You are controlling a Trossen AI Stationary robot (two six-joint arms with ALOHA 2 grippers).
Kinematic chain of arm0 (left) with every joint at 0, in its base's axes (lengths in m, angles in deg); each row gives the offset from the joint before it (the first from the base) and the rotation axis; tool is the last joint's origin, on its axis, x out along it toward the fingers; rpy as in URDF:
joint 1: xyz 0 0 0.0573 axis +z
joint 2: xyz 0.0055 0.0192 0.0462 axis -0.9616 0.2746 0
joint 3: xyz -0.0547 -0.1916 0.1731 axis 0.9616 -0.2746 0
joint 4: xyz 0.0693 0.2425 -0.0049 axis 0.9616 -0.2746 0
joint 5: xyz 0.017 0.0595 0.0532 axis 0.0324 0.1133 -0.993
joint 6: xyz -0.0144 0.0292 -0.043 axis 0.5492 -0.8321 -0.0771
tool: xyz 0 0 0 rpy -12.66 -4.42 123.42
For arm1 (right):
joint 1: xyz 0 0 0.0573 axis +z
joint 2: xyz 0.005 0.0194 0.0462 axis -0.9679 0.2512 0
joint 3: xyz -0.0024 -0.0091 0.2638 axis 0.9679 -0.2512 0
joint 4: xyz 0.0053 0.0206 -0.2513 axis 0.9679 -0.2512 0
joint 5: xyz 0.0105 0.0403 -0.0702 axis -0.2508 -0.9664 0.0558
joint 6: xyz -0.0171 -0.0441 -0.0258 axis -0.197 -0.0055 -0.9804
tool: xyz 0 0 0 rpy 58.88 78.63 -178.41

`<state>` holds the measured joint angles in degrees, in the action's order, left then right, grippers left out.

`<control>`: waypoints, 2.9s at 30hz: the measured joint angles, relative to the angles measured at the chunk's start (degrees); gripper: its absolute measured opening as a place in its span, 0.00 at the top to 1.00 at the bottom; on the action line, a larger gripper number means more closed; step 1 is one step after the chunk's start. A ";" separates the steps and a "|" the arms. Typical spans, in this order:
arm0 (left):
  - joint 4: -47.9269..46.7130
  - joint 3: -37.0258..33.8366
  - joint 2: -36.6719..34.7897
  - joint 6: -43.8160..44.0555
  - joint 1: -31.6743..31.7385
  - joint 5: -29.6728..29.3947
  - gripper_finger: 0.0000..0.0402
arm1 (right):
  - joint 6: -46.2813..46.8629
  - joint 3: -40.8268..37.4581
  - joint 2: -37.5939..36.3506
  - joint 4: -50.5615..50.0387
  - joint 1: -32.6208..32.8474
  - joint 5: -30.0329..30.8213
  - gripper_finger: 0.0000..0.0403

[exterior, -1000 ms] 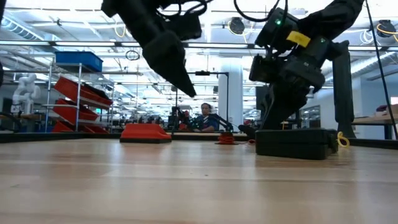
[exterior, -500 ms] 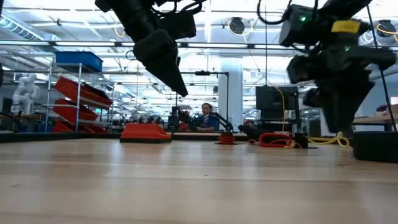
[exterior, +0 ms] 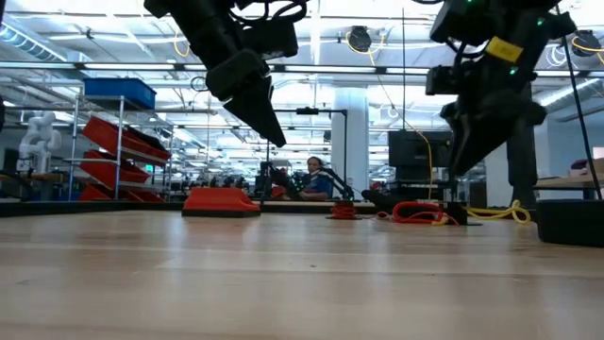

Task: Coil cords
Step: Coil the yellow wire onto spool

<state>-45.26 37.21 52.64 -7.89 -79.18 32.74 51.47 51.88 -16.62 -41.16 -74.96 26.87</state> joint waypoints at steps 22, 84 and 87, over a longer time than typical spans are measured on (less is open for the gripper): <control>0.16 0.00 0.00 -0.07 -0.27 -0.44 0.39 | 2.96 0.20 14.63 4.09 -7.64 10.76 0.68; 0.60 -0.02 0.00 -0.02 -0.27 -0.48 0.39 | 8.67 -15.72 -0.47 11.62 2.41 24.45 0.53; 0.61 -0.02 0.00 -0.02 -0.27 -0.48 0.39 | 5.77 -15.78 -0.47 14.21 0.57 24.41 0.53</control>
<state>-44.65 37.19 52.64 -7.91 -79.45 32.26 57.24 36.10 -17.10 -26.95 -74.39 51.28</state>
